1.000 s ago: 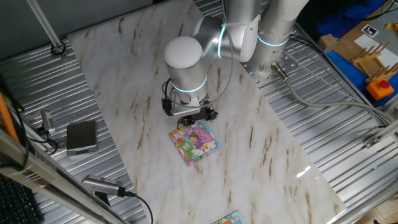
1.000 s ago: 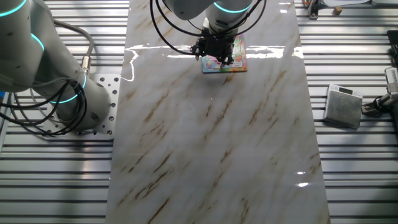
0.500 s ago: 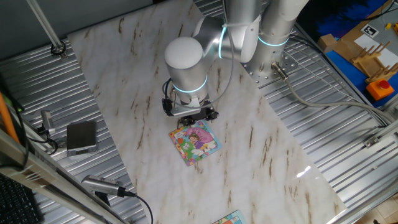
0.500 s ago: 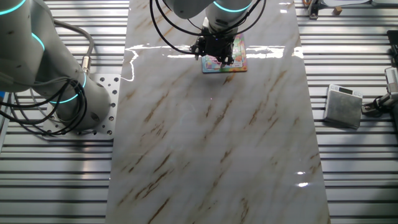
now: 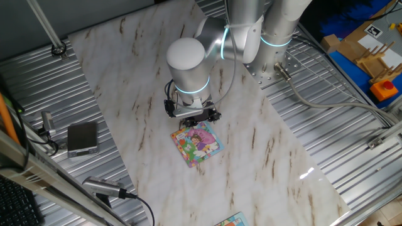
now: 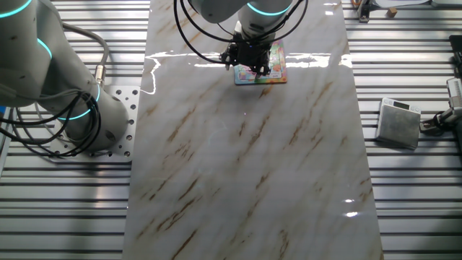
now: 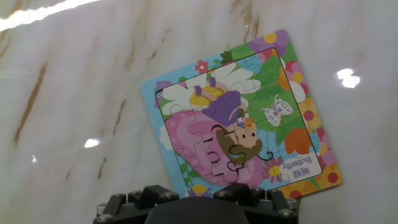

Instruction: Assemble one piece of a puzzle

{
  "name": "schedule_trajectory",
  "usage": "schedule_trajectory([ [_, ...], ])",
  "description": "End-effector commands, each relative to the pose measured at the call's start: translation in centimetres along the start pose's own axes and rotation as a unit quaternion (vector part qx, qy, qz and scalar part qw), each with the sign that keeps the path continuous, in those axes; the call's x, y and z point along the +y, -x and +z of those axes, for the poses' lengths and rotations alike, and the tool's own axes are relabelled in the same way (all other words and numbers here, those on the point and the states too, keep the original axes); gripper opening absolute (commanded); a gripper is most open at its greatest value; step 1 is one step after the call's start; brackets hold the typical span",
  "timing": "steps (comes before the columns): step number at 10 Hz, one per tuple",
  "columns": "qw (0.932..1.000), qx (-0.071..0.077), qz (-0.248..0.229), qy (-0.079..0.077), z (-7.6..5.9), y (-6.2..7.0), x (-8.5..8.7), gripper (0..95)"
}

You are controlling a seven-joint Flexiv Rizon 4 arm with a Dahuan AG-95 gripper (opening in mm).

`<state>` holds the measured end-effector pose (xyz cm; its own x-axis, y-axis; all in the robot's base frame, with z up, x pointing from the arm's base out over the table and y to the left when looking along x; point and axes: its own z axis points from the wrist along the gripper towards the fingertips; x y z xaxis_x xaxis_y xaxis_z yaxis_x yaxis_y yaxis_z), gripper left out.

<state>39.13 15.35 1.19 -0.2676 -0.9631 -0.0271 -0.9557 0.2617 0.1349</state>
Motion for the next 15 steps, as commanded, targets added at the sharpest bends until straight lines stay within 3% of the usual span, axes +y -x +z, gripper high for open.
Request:
schedule_trajectory([
  [1, 1.0, -0.001, 0.0, 0.0, 0.08, 0.0, 0.07, 76.0],
  [15, 1.0, -0.007, 0.0, 0.001, 0.36, 0.38, 0.24, 76.0],
])
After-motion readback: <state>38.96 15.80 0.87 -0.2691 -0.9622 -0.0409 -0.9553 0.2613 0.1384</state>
